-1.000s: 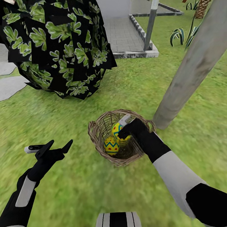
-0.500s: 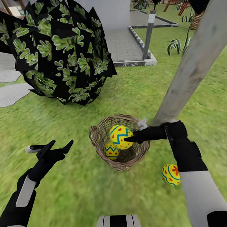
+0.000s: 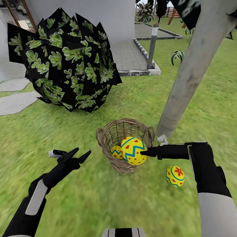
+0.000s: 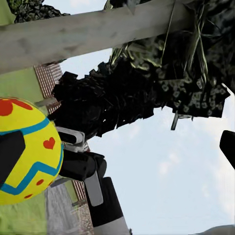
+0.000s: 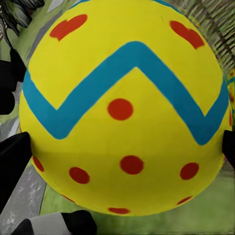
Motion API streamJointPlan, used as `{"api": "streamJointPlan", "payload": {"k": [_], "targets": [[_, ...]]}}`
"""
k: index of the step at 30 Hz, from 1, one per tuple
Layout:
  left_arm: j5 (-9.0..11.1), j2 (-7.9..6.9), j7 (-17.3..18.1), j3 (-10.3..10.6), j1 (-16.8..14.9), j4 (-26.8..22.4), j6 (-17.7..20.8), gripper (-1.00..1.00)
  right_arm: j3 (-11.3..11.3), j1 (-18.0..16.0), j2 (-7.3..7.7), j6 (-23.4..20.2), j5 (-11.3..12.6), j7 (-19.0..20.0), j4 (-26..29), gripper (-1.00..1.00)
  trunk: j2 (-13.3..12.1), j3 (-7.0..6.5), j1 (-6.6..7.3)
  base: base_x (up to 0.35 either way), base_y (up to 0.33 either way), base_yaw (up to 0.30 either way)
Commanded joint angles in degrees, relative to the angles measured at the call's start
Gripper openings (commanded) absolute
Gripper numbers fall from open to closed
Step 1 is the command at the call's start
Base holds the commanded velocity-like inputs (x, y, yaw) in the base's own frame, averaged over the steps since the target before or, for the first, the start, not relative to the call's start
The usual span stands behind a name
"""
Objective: Take the three Easter eggs out of the wicker basket on the lawn in the garden, then place them on the lawn next to a single tree (choose any tree) so that all three eggs are next to the same tree and none are left in the basket.
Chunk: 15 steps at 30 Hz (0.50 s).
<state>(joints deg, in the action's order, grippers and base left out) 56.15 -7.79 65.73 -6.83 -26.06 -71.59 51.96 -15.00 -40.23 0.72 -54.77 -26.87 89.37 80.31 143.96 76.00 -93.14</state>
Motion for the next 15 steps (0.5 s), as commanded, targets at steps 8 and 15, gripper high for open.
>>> {"api": "streamJointPlan", "payload": {"k": [8, 15], "targets": [[0.7, 0.03, 0.6, 0.3, 0.0, -0.2, 0.3, 1.0, -7.2, 0.8, 4.36, -0.1, 2.5, 0.6, -0.4, -1.0, -0.1, -1.3, 0.2, -0.153, 0.0, 0.0], [0.4, 3.04, 9.4, 0.9, 0.0, -0.2, -3.9, 1.0, -9.4, 1.9, 8.13, 0.5, 2.7, 0.6, -0.6, -1.0, -0.1, -1.3, 0.2, 0.0, -0.053, 0.0]]}}
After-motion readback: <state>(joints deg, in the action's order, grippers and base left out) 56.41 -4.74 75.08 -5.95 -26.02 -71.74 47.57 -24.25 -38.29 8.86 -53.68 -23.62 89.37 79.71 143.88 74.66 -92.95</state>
